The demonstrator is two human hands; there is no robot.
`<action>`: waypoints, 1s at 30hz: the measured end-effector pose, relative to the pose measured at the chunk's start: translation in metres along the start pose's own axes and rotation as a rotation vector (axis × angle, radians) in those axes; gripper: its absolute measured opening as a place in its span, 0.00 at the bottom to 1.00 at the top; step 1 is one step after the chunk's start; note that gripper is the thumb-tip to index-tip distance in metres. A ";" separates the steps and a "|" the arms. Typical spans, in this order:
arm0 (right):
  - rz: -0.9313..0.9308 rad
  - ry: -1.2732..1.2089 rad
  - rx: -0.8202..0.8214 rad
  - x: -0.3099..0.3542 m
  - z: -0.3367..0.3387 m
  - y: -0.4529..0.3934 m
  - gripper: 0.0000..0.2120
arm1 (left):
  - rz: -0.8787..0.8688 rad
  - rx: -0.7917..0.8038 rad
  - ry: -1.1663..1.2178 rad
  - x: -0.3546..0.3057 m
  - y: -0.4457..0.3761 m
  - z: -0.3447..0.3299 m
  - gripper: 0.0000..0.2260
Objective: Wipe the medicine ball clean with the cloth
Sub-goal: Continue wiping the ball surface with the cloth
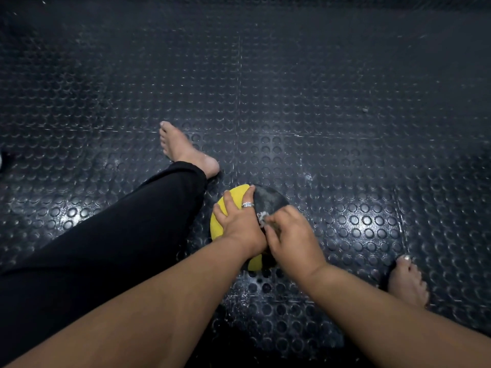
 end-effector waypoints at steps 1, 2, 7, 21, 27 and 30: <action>-0.004 -0.008 -0.016 0.000 0.000 -0.007 0.03 | 0.005 0.003 0.003 -0.001 -0.001 0.002 0.43; -0.020 -0.013 -0.034 0.000 0.001 -0.016 0.02 | 0.009 0.011 0.001 -0.003 -0.003 0.004 0.43; -0.200 -0.045 -0.031 -0.010 0.008 -0.048 0.07 | 0.023 0.075 -0.023 -0.006 0.001 0.001 0.55; -0.140 -0.003 0.001 -0.007 0.008 -0.052 0.07 | 0.013 0.089 -0.064 -0.006 -0.001 0.000 0.59; 0.042 -0.006 0.019 -0.001 0.008 -0.012 0.01 | 0.008 0.042 -0.038 -0.003 0.000 -0.004 0.54; -0.065 0.002 -0.039 -0.010 0.009 -0.028 0.04 | 0.008 0.060 -0.065 -0.002 0.006 -0.013 0.58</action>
Point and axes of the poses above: each hand's wrist, its own y-axis away from the middle knuckle, its own z-axis out of the back of the hand, x = y × z, the point moved 9 cm from there along -y, towards the middle knuckle, and after that the axes turned 7 degrees about -z, right-handed, at the moved point
